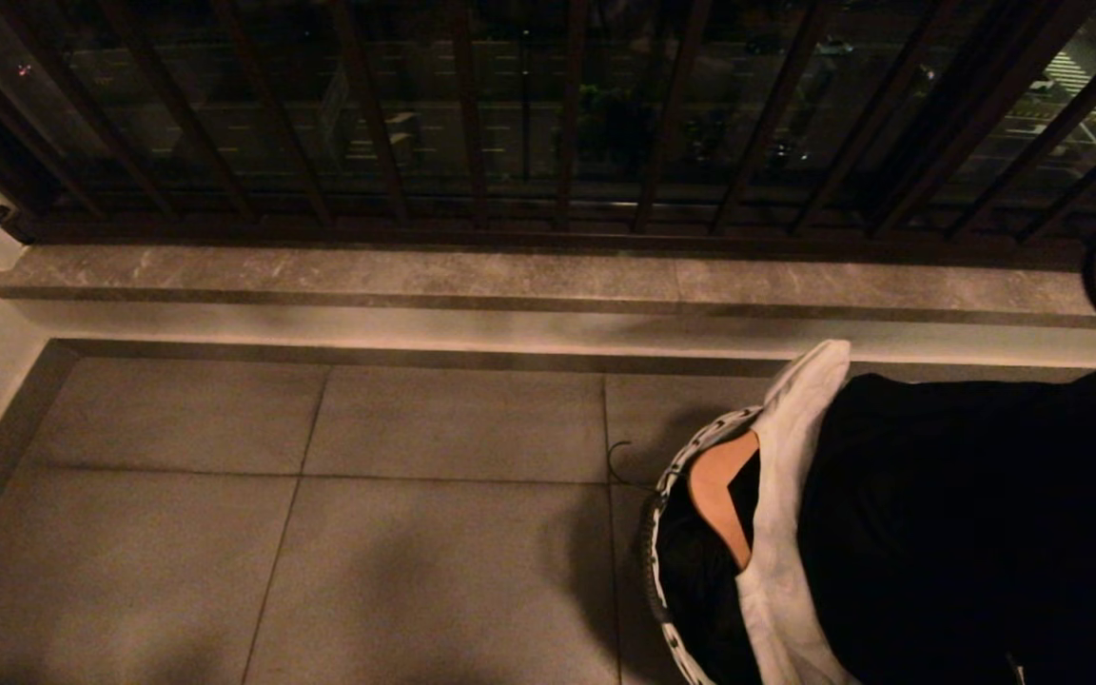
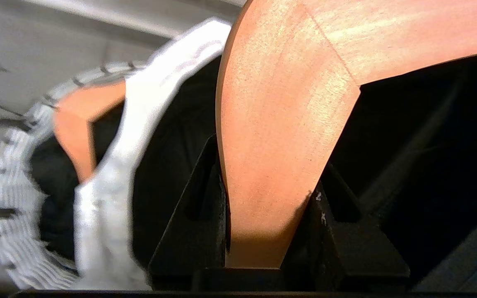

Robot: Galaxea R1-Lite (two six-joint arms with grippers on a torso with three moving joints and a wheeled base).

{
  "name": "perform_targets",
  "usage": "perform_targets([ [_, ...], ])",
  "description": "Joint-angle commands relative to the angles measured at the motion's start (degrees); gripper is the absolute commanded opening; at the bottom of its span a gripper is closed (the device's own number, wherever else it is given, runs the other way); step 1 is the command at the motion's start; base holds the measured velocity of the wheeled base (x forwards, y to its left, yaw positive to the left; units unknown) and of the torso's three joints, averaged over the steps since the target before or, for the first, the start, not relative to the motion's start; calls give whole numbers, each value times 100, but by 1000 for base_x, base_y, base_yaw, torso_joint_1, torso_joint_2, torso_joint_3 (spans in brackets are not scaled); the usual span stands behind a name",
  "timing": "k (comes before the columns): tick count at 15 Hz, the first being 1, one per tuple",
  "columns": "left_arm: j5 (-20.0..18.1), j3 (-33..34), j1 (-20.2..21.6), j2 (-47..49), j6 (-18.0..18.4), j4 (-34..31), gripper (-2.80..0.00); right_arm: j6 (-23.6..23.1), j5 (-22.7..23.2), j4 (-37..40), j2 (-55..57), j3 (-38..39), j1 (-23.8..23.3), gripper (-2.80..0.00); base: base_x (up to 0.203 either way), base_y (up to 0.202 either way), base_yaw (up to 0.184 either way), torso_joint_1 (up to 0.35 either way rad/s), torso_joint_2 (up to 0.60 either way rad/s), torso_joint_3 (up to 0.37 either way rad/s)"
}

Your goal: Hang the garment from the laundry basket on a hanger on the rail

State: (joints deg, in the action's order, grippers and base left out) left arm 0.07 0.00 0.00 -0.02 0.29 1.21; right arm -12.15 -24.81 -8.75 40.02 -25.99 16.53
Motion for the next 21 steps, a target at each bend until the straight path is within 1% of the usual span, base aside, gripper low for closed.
perform_targets([
  [1, 1, 44, 0, 2, -3, 2, -280, 192, 236, 591, -765, -179, -193, -280, 0, 0, 0, 0, 0, 0],
  [3, 1, 44, 0, 2, -3, 2, -280, 879, 1062, 1533, -1155, -761, -437, -280, 0, 0, 0, 0, 0, 0],
  [4, 1, 44, 0, 2, -3, 2, -280, 1075, 1378, 1912, -1275, -1017, -600, -280, 0, 0, 0, 0, 0, 0],
  [5, 1, 44, 0, 2, -3, 2, -280, 1214, 1516, 2223, -1347, -1260, -829, -280, 0, 0, 0, 0, 0, 0],
  [6, -2, 44, 0, 2, -3, 2, -280, 1290, 1575, 2363, -1433, -1383, -1071, -280, 0, 0, 0, 0, 0, 0],
  [7, 1, 44, 0, 2, -3, 6, -280, 1327, 1609, 2430, -1555, -1464, -1171, -280, 0, 0, 0, 0, 0, 0],
  [11, -5, 44, 0, 2, -5, 10, -280, 1338, 1657, 2475, -1532, -1850, -1219, -280, 0, 0, 0, 0, 0, 0],
  [13, 1, 44, 0, 2, -36, 2, -280, 1331, 1917, 2484, -1498, -2038, -1214, -280, 0, 0, 0, 0, 0, 0],
  [16, 1, 44, 0, 2, -47, 2, -280, 1264, 2465, 2486, -1527, -2092, -1214, -280, 0, 0, 0, 0, 0, 0],
  [19, 1, 44, 0, 2, -38, 2, -280, 1172, 2784, 2484, -1506, -2209, -1214, -280, 0, 0, 0, 0, 0, 0],
  [21, 1, 44, 0, 2, -38, 2, -280, 1172, 2850, 2484, -1515, -2200, -1214, -280, 0, 0, 0, 0, 1, 31],
])
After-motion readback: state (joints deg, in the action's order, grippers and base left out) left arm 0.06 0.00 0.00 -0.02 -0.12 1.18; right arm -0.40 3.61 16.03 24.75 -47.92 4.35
